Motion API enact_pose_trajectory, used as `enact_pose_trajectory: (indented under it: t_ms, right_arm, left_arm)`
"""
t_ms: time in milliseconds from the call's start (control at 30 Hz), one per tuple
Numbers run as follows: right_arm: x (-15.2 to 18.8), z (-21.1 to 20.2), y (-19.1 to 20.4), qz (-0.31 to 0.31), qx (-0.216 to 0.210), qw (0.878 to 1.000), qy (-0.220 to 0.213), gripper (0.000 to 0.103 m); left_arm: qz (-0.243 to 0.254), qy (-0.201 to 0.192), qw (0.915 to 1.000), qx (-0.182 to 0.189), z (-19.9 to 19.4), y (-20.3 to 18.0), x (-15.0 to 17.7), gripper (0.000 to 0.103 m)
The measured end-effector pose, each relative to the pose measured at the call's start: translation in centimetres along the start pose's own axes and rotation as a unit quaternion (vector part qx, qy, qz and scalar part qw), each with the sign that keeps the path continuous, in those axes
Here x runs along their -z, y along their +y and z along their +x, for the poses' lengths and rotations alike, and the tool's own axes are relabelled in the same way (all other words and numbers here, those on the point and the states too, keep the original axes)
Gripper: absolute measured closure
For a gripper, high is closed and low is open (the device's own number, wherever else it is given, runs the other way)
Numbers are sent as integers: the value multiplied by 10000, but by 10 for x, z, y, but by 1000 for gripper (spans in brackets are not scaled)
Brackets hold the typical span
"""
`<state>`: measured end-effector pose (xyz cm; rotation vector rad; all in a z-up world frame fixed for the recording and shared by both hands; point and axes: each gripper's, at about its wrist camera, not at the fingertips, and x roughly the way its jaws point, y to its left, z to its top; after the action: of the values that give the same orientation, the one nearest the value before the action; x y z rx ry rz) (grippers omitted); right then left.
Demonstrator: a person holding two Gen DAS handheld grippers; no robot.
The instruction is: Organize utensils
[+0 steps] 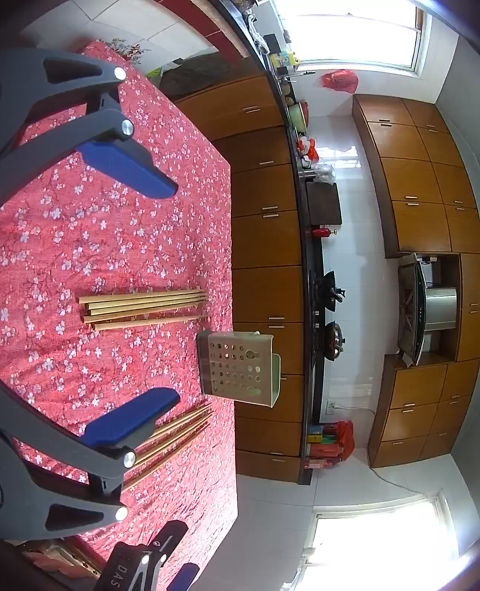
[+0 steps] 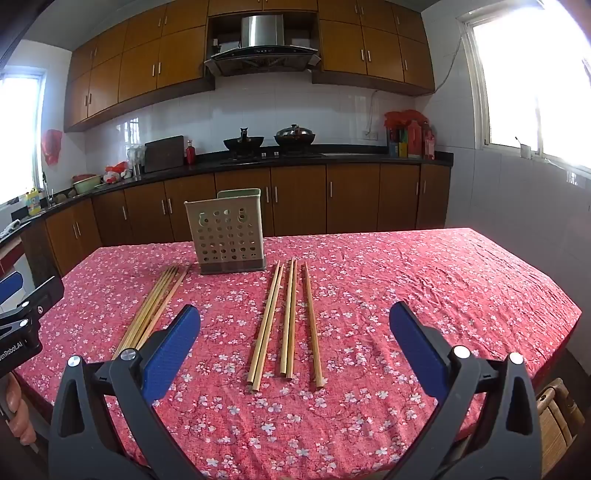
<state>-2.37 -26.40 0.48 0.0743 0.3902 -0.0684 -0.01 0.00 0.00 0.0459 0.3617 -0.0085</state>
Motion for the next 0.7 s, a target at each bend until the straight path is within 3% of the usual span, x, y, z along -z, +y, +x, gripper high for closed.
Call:
enact_pose_trajectory:
  t_ms: [700]
  right_arm:
    - [0, 2, -1, 15, -8, 10000, 13, 2]
  left_arm:
    - [-10, 17, 10000, 11, 0, 0, 0, 4]
